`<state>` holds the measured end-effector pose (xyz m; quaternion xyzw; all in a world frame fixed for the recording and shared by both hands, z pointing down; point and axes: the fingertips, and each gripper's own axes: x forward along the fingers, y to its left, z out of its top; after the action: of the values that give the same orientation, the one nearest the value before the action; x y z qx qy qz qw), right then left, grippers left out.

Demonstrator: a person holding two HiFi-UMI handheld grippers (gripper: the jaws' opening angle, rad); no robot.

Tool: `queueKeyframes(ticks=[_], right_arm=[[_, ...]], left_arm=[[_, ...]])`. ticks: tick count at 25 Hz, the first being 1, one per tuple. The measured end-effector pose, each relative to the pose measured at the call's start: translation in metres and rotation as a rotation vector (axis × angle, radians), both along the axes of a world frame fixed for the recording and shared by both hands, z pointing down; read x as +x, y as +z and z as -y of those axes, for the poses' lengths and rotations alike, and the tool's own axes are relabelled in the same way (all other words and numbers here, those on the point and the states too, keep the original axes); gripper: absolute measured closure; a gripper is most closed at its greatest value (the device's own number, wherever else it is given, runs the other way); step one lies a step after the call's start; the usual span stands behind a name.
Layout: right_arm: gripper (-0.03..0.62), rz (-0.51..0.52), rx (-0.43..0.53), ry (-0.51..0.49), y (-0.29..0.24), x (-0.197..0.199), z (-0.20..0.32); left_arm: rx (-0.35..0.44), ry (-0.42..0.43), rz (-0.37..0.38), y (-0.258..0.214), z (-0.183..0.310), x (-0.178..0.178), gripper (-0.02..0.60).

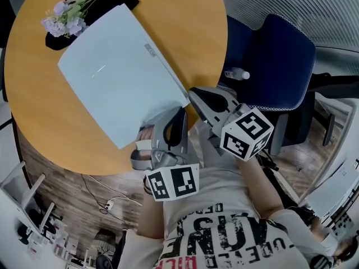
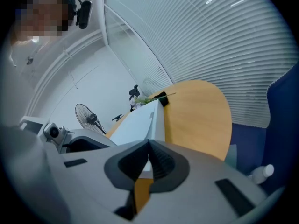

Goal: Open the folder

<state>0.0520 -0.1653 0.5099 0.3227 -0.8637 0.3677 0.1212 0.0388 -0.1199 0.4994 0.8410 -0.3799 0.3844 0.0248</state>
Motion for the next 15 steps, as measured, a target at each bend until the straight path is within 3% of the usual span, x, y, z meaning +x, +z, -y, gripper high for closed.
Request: queueKeyframes(ticks=[9, 15], right_arm=[[0.582, 0.023, 0.01, -0.034, -0.004, -0.008, -0.005], [0.582, -0.008, 0.008, -0.07, 0.002, -0.012, -0.007]], left_arm=[[-0.005, -0.053, -0.096, -0.014, 0.0, -0.002, 0.557], [-0.008, -0.057, -0.104, -0.015, 0.001, -0.002, 0.558]])
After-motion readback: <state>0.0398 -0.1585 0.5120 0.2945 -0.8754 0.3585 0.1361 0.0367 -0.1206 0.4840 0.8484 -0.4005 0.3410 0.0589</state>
